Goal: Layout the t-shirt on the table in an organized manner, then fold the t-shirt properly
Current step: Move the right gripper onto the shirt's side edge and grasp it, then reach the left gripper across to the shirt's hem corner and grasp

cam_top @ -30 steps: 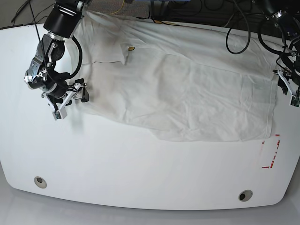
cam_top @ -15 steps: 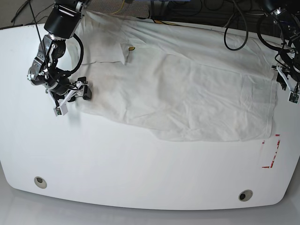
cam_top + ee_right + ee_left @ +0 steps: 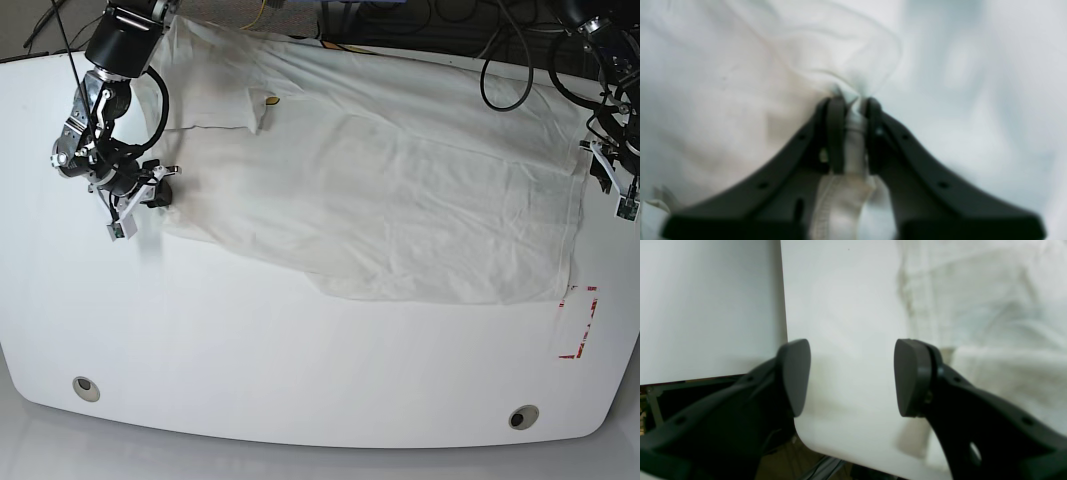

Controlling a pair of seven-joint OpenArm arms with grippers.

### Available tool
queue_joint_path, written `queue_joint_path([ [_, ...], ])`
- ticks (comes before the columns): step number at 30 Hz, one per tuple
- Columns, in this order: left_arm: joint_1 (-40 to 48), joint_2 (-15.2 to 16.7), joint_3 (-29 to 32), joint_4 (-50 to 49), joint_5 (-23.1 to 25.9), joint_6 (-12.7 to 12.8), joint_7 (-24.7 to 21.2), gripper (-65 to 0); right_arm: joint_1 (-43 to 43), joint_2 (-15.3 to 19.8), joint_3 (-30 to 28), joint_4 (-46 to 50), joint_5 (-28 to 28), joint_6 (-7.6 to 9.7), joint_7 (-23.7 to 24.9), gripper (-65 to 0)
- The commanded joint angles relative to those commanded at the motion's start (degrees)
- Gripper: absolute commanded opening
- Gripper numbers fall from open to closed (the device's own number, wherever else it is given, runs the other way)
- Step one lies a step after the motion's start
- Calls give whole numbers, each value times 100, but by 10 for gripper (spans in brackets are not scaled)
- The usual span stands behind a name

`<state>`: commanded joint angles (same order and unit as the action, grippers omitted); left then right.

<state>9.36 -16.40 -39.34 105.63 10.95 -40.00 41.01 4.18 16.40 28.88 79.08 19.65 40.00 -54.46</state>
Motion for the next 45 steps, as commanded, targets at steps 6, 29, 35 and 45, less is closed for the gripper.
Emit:
queue_joint_path([
  [6,0,9,0,0,0,0,0,-288,26,334,-18,-264,0,0,0,-593],
  [29,185,18,0,9,-9,0,0,-288,149,1002,-1037,-765,9,0,334,-590],
  [35,158,18,0,9,-9,0,0,-287,123,993,-1046,-308,26,0,299,-537],
  [45,-176,18,193,9,-9,0,9,-285,123,985,-1020,809,35,0,-334,-278],
])
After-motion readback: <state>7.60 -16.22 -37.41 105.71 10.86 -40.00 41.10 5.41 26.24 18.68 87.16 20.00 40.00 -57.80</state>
